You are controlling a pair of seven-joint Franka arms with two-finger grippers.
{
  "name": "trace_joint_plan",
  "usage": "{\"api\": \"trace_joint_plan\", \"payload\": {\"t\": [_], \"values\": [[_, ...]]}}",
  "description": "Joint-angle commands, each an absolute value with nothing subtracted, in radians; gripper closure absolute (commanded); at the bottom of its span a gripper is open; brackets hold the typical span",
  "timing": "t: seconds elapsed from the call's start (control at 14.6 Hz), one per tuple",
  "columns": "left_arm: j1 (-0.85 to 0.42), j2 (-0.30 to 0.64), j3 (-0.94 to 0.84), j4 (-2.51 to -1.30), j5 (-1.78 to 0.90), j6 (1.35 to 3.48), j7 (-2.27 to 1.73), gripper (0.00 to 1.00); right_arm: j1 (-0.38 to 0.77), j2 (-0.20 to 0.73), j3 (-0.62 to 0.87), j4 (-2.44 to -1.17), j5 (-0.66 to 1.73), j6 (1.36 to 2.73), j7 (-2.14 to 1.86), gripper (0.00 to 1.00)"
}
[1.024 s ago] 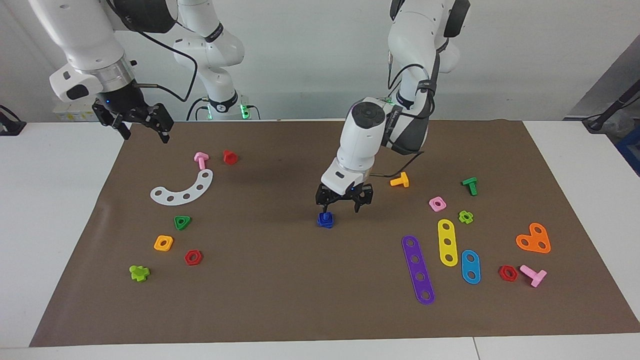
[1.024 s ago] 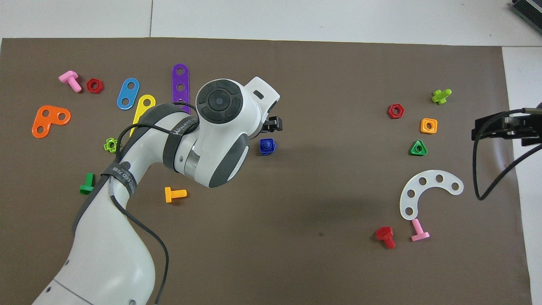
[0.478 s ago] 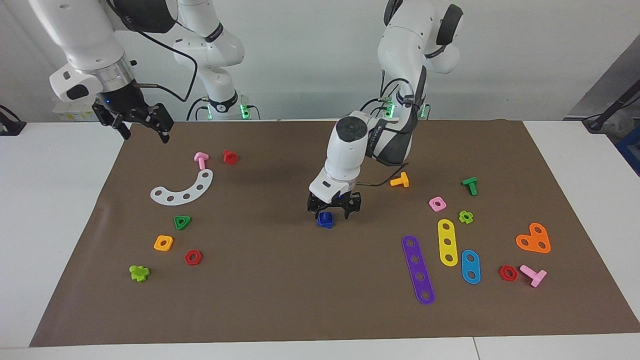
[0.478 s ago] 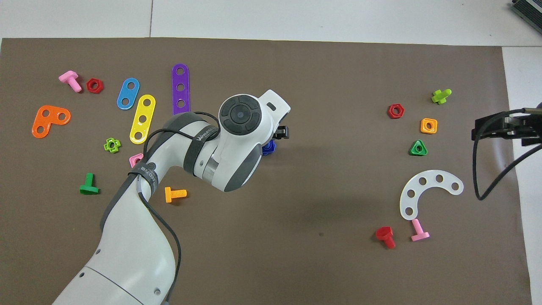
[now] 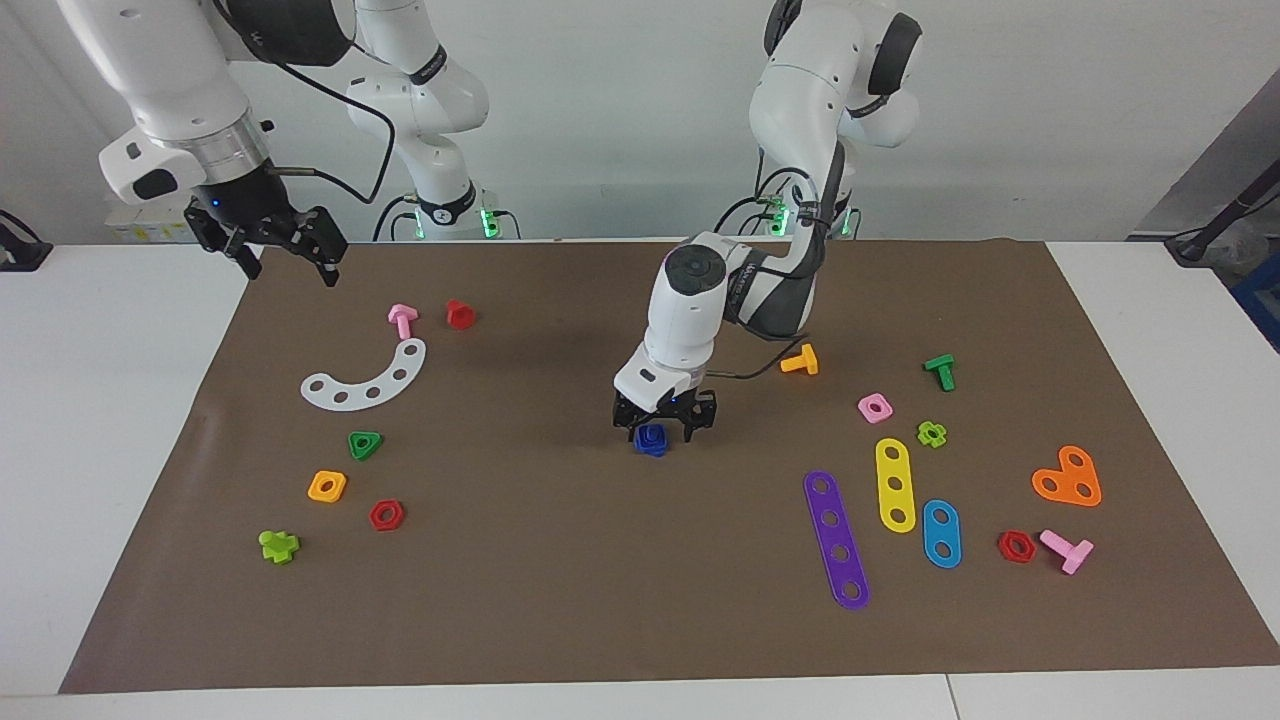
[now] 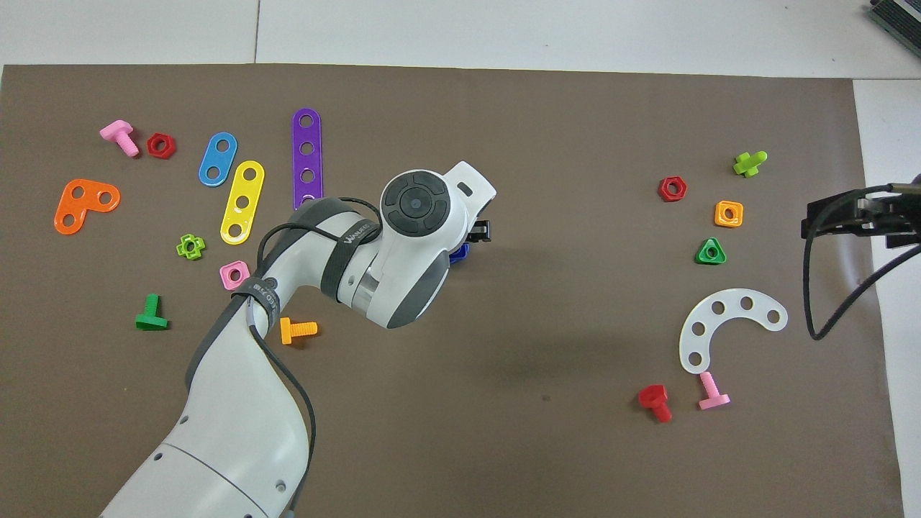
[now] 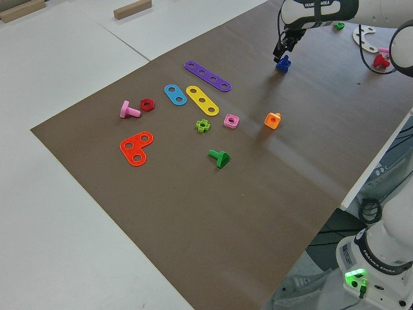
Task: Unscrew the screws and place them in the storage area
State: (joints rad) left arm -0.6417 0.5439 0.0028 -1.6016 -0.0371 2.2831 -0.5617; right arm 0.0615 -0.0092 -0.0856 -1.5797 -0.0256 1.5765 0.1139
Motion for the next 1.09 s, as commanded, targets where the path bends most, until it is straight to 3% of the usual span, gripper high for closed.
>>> {"api": "trace_joint_plan", "payload": {"t": [0.0,0.14,0.55,1.02], "values": [[-0.661,0.554,0.021,-1.614,-0.002,2.312,-0.58,0.1,0.057,-0.025,-0.08,-1.597,-0.023,1.582,0.094,0.0],[-0.67,0.567,0.021,-1.614,0.0,2.312,-0.578,0.15,0.057,-0.025,-0.08,-1.597,-0.023,1.582,0.094,0.0],[-0.676,0.569,0.021,-1.614,0.0,2.296,-0.58,0.18,0.057,-0.025,-0.08,-1.597,-0.023,1.582,0.094,0.0],[-0.684,0.569,0.021,-1.603,0.0,2.258,-0.578,0.28,0.057,-0.026,-0.08,-1.597,-0.023,1.582,0.095,0.0]]}}
